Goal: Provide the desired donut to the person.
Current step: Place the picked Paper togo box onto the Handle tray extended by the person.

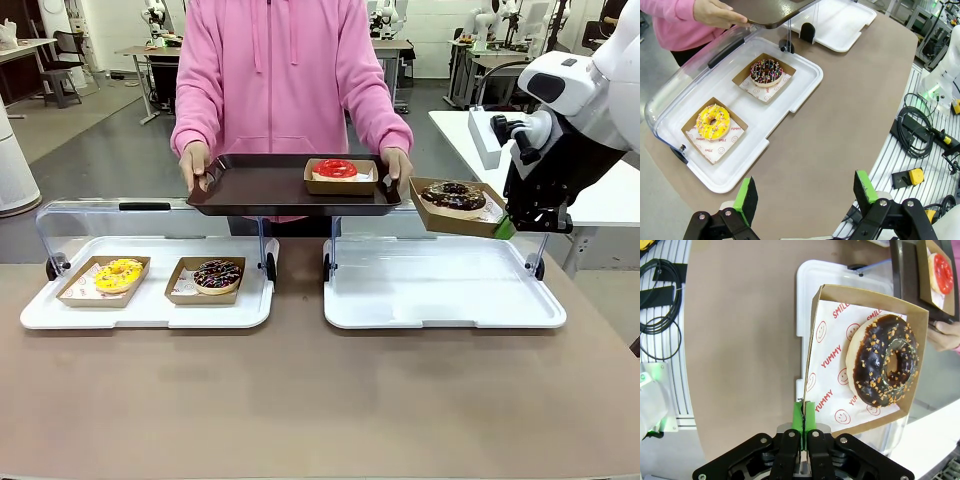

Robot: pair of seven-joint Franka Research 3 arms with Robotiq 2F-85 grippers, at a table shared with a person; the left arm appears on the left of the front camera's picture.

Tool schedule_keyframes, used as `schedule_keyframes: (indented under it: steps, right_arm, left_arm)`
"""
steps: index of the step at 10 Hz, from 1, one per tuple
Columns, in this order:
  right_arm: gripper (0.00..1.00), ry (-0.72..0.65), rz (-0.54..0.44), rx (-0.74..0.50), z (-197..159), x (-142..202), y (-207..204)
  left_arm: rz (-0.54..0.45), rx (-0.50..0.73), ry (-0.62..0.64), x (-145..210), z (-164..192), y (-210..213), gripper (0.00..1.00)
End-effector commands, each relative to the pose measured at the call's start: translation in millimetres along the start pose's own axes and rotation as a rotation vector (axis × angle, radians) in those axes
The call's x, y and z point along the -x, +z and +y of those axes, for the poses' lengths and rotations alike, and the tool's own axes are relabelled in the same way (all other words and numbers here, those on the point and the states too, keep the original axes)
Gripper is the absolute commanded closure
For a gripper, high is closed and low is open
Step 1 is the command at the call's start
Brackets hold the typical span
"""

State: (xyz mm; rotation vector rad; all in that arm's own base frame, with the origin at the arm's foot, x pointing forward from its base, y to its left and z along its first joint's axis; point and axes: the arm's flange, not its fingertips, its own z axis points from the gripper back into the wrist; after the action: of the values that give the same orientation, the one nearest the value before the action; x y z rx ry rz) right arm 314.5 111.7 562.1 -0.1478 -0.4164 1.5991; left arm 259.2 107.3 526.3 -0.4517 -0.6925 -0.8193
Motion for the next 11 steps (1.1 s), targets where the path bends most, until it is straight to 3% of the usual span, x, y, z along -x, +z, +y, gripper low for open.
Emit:
schedule_keyframes:
  steps: [1, 9, 11]
  right_arm:
    - [1.00, -0.011, 0.004, -0.001, 2.0, 0.2, -1.6]
    - [0.98, 0.000, 0.000, 0.000, 0.0, 0.0, 0.0]
    - [0.98, 0.040, 0.104, -0.023, -46.6, -60.2, 43.8]
  left_arm:
    - [-0.014, 0.014, -0.018, 2.1, 1.9, 0.7, 0.00]
    - [-0.014, 0.014, -0.018, 2.1, 1.9, 0.7, 0.00]
    - [-0.014, 0.014, -0.018, 2.1, 1.9, 0.7, 0.00]
